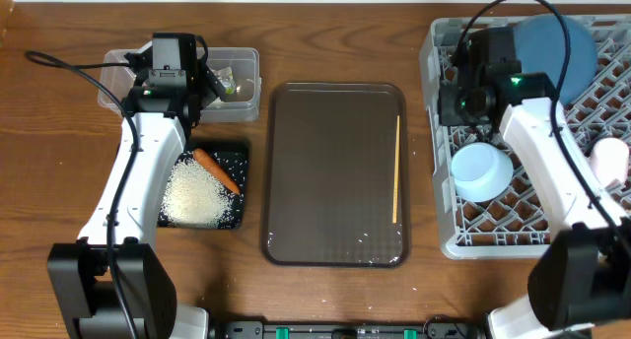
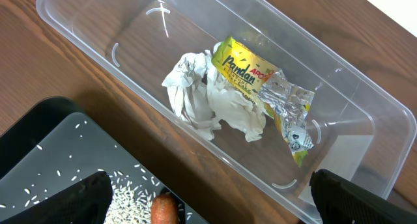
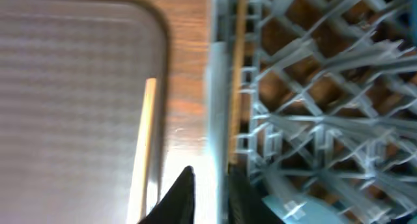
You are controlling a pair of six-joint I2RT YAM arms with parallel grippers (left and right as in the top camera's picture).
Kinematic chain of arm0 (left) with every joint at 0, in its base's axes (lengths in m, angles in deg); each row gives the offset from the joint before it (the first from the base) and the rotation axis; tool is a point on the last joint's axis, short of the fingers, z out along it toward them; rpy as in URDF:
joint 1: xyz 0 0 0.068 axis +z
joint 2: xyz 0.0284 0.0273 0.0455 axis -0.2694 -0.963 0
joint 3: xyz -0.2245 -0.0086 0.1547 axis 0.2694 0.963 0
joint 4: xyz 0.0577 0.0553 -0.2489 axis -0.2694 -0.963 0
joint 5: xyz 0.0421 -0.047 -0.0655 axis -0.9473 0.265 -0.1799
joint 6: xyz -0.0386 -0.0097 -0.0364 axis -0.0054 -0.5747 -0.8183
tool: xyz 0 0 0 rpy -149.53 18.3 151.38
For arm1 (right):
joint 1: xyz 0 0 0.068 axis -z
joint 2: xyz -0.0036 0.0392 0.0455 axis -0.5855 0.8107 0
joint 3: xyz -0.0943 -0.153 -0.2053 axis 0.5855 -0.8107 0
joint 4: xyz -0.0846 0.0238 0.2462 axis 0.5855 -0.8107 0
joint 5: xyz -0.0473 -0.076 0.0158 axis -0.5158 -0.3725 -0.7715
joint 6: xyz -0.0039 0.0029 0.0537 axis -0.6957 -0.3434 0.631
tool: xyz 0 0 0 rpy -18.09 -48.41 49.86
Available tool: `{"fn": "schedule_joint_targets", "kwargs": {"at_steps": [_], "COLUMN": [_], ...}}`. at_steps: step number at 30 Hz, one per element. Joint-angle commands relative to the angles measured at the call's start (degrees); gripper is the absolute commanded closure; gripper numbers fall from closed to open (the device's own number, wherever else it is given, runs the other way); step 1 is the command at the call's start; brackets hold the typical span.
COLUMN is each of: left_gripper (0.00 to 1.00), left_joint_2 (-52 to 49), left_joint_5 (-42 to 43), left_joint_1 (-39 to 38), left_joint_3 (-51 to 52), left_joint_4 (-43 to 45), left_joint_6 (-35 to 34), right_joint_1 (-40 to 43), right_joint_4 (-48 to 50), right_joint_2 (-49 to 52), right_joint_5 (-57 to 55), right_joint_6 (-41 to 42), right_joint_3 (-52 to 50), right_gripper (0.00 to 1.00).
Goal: Sort waste into correct bins and load items into the dishwasher rack
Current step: 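Release the chopstick and move the right gripper left to the remaining chopstick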
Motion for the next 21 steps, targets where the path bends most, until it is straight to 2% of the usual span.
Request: {"fn": "schedule_joint_targets", "kwargs": {"at_steps": [1,3,4,9,14,21], "left_gripper": [0.01,0.01,0.0,0.01,0.01,0.01], "left_joint_2": [-0.5,-0.5,-0.5,-0.5,-0.5,-0.5], "left_joint_5": [-0.3,-0.3,-0.3,-0.3,-0.3,-0.3], "left_joint_1": [0.0,0.0,0.0,0.0,0.0,0.0], "left_joint_3": [0.0,0.0,0.0,0.0,0.0,0.0], "left_joint_4": [0.0,0.0,0.0,0.0,0.0,0.0], "left_joint_6": [0.3,0.3,0.3,0.3,0.3,0.3], "right_joint_1": [-3.6,-5.9,-7.1,-12.7,-16.6,-17.9], "right_joint_4": [-0.4,-1.4,-2.3,-4.0,-3.7,0.0], "right_joint_2": [-5.6,-6.4,-6.4,-4.8,-2.0,3.3], "right_joint_5": [3.9,4.0,3.8,2.9,-4.0,-3.7], "right_joint_6": [4.9,7.1,8.1,14.6,23.5,24.0], "right_joint_3": [0.0,0.0,0.0,-2.6,-6.6,-10.8], "right_gripper": [0.73,0.62,0.6,0.6,0.59,0.59]}}
